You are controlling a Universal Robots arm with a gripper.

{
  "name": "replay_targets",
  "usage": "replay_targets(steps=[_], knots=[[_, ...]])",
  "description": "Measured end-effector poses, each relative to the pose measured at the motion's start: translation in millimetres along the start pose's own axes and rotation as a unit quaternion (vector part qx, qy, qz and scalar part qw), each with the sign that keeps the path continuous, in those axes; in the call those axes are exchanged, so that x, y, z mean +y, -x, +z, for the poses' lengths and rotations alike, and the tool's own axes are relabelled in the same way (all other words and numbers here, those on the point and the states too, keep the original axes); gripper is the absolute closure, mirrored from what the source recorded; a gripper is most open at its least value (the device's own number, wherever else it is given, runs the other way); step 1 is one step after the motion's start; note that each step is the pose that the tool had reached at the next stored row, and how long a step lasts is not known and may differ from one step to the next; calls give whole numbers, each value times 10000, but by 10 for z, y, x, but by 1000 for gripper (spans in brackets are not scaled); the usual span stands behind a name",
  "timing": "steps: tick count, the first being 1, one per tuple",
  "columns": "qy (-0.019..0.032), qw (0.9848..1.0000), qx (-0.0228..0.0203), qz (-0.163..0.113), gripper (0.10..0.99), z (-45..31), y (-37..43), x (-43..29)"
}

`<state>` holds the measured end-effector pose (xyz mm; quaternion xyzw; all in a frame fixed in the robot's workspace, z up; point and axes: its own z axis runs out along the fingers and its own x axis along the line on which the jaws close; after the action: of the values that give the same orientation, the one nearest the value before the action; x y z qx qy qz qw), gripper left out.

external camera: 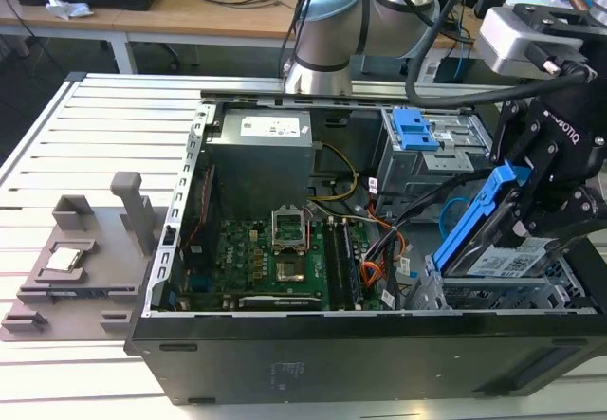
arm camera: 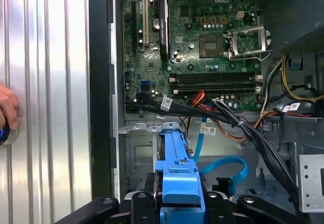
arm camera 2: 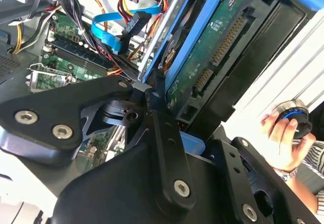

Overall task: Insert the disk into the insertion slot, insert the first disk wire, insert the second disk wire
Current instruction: 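Insert the disk into the insertion slot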

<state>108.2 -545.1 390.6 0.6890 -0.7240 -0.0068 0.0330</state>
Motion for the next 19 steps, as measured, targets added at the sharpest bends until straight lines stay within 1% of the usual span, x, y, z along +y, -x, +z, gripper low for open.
replay_targets(steps=[2, 4, 5, 11, 12, 13, 19], knots=[[0, 10000, 0, 0, 722, 24, 1, -1], [0, 10000, 0, 0, 722, 84, 3, -5], [0, 10000, 1, 0, 722, 97, 4, -5], [-3, 10000, 1, 0, 722, 100, 4, -7], [-1, 10000, 0, -1, 714, 101, 4, -6], [0, 10000, 0, 0, 647, 101, 4, -6], [0, 10000, 0, 0, 647, 102, 4, -6]])
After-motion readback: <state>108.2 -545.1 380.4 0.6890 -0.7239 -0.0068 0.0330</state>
